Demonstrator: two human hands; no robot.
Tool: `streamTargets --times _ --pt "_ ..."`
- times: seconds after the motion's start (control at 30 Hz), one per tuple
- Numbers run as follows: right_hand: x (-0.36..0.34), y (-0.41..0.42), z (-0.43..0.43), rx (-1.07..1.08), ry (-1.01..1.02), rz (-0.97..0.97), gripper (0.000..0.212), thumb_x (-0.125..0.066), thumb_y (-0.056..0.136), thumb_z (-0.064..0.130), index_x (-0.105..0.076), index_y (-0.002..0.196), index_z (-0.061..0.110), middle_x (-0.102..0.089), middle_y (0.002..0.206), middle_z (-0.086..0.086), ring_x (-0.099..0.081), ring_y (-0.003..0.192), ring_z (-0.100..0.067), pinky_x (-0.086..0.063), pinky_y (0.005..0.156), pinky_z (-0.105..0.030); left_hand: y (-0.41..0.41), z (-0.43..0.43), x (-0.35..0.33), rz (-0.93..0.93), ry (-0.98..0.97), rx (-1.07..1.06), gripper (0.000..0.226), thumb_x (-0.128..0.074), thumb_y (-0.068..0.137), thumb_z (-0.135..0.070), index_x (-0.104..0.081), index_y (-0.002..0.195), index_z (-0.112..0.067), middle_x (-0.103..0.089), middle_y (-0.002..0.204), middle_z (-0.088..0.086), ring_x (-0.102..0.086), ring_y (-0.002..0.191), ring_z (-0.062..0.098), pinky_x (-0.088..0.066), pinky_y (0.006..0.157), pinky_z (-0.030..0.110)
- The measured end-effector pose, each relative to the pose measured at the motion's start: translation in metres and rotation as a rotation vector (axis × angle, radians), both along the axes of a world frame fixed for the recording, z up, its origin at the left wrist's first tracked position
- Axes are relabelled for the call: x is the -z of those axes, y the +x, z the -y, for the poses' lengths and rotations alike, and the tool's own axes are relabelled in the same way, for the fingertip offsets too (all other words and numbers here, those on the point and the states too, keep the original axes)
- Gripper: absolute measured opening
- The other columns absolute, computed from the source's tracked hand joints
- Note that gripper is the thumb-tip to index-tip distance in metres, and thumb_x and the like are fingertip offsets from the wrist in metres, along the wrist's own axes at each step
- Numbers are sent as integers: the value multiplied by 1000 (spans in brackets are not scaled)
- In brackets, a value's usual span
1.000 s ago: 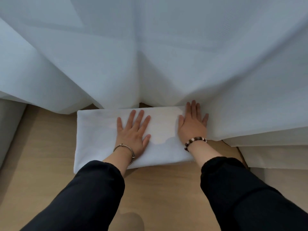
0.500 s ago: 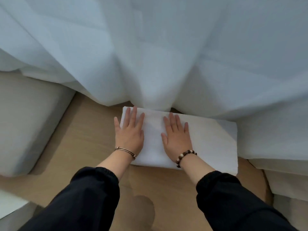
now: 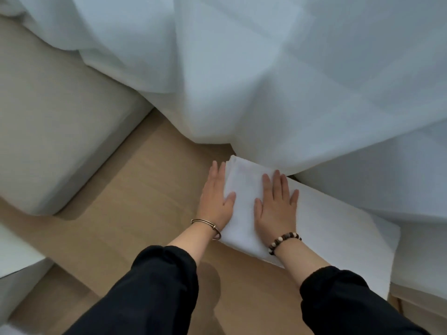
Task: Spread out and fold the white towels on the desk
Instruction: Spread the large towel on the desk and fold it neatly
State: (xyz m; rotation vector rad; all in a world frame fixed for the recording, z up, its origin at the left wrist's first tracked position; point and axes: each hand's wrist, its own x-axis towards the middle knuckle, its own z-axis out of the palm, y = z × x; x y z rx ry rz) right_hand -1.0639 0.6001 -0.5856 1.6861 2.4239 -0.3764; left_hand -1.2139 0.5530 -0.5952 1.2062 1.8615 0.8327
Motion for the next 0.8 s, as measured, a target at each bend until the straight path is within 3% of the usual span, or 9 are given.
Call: streamTargets --times 0.1,0.2,0.3,0.37,0.4,0.47,0.6,0.73,0.8 --pt "0 -28 -4 -78 -5 -39 63 -26 97 35 1 152 20 7 159 -5 9 146 -20 14 111 -44 -8 16 0 445 -164 -286 53 -37 101 -23 -15 150 -22 -14 157 -6 -12 143 9 -11 116 27" --pt "3 -31 -11 -97 -5 37 63 -23 97 37 7 151 24 9 159 -2 10 146 -18 10 114 -47 -19 30 10 516 -317 -419 42 -38 100 -18 -37 143 -15 -38 145 1 -36 132 14 -26 102 20" --pt "-2 -35 -14 -60 4 -8 61 -24 94 37 -7 151 21 -8 158 -4 -2 145 -21 6 115 -47 -25 43 18 483 -490 -552 23 -42 94 -3 -64 104 -5 -63 105 16 -58 89 23 -43 76 23" --pt "-11 -45 -21 -11 27 -133 61 -27 88 38 -27 145 15 -32 147 -10 -24 137 -28 -8 116 -46 -27 50 19 601 -641 -623 23 -42 92 0 -58 77 -5 -59 76 15 -53 60 24 -43 51 23" --pt "-15 -51 -28 13 25 -196 60 -29 86 39 -37 139 12 -43 137 -11 -35 129 -30 -19 113 -45 -27 52 18 686 -718 -639 22 -41 93 0 -54 76 -4 -55 71 14 -50 55 23 -41 45 24" --pt "-23 -63 -45 21 -24 -245 52 -36 88 40 -49 128 11 -54 122 -12 -48 113 -31 -34 97 -39 -27 55 12 851 -824 -620 14 -41 95 -5 -54 94 -1 -58 80 17 -55 62 27 -44 51 30" --pt "-23 -81 -79 -7 -236 -146 44 -45 91 45 -55 117 10 -59 112 -11 -54 102 -31 -38 76 -33 -29 64 2 1139 -805 -658 26 -38 97 -8 -51 117 1 -63 95 16 -63 91 32 -52 68 34" --pt "-21 -87 -97 59 -439 -87 51 -35 95 48 -56 116 7 -59 117 -14 -53 99 -31 -37 76 -34 -26 69 2 1276 -762 -750 29 -41 99 -13 -51 121 3 -59 118 20 -60 104 36 -49 82 38" --pt "-24 -88 -97 108 -482 -83 55 -32 96 46 -59 112 1 -60 116 -19 -54 102 -34 -41 85 -39 -23 67 3 1279 -735 -780 34 -45 99 -19 -49 123 5 -57 125 22 -59 110 37 -50 82 38"
